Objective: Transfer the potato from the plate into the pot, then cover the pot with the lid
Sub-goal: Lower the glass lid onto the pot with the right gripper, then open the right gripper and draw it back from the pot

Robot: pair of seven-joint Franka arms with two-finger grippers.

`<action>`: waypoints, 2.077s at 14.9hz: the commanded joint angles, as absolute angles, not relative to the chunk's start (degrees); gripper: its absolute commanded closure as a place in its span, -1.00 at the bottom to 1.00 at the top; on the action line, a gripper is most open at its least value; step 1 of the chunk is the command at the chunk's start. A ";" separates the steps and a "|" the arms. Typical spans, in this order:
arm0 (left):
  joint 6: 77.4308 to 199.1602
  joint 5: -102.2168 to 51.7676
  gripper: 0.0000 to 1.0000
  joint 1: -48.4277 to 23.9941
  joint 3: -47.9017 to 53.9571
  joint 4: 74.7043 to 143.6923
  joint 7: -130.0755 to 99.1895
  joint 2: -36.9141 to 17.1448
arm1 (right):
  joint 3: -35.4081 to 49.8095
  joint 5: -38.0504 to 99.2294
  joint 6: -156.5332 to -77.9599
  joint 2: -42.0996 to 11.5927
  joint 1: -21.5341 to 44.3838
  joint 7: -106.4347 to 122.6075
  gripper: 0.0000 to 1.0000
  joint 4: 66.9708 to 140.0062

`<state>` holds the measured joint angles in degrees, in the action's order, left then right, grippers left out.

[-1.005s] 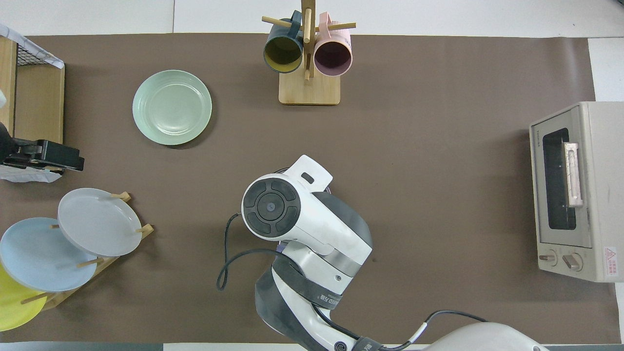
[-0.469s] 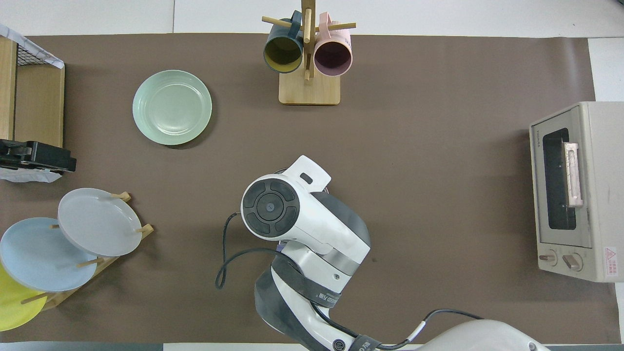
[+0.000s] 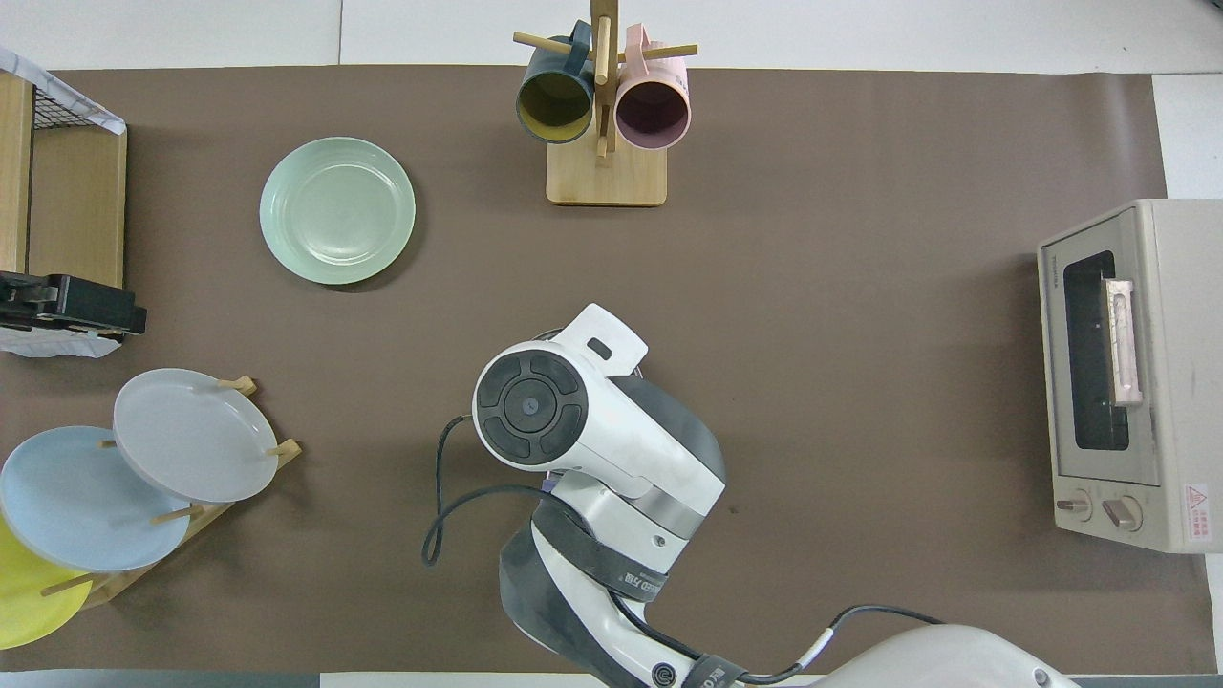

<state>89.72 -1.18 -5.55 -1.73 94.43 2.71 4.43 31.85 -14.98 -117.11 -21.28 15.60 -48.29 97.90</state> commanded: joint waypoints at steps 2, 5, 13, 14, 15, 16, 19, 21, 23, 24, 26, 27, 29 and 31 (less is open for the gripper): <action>89.91 -0.18 -1.00 -5.19 -1.59 93.51 3.43 4.22 | 32.70 -16.52 -119.09 -21.80 14.94 -50.19 -0.70 98.44; 89.65 -0.18 -1.00 -3.26 0.51 93.52 3.34 4.31 | 32.70 -16.52 -119.18 -21.80 14.94 -50.27 -1.00 98.35; 89.91 -0.26 -1.00 -1.05 2.81 93.87 3.34 4.48 | 31.73 -15.39 -110.59 -17.16 11.53 -45.55 -1.00 93.43; 89.91 -0.26 -1.00 -0.97 2.81 93.87 3.43 4.48 | 30.51 -14.25 -107.61 -15.31 10.30 -41.09 -1.00 92.56; 89.91 -0.26 -1.00 -0.97 2.81 93.87 3.34 4.48 | 27.45 -11.28 -104.62 -13.29 9.50 -35.39 -1.00 91.50; 89.83 -0.26 -1.00 -0.88 2.81 94.04 3.43 4.57 | 21.68 -5.94 -101.63 -11.01 9.41 -27.85 -1.00 90.45; 89.91 -0.26 -1.00 -1.41 2.81 94.13 2.99 4.57 | 7.24 0.70 -92.84 -7.13 9.49 -9.55 -1.00 88.24; 89.74 -0.26 -1.00 -1.41 2.73 94.31 3.07 4.66 | 4.49 -0.52 -90.36 -5.02 9.32 -4.76 -1.00 88.33; 89.91 -0.26 -1.00 -1.41 2.81 94.48 3.08 4.75 | 1.77 -3.24 -88.78 -4.57 9.40 -4.22 -1.00 88.33; 89.56 -0.26 -1.00 -1.41 2.81 94.48 3.08 4.92 | 0.02 -3.25 -88.42 -4.48 9.40 -3.26 -1.00 88.33; 89.47 -0.26 -1.00 -1.49 2.90 94.48 2.99 4.92 | -2.11 -2.46 -87.20 -3.61 8.27 -2.72 -1.00 89.12; 89.39 -0.26 -1.00 -1.49 2.81 94.48 2.99 4.92 | -2.02 -2.46 -86.23 -3.60 7.74 -2.72 -1.00 89.03; 89.73 -0.26 -1.00 -1.49 2.90 94.57 2.99 4.92 | -2.11 -2.46 -86.22 -3.60 7.21 -2.72 -1.00 88.95; 89.48 -0.26 -1.00 -1.49 2.81 94.57 3.08 4.92 | -2.20 -2.46 -86.57 -3.69 6.77 -2.81 -1.00 88.95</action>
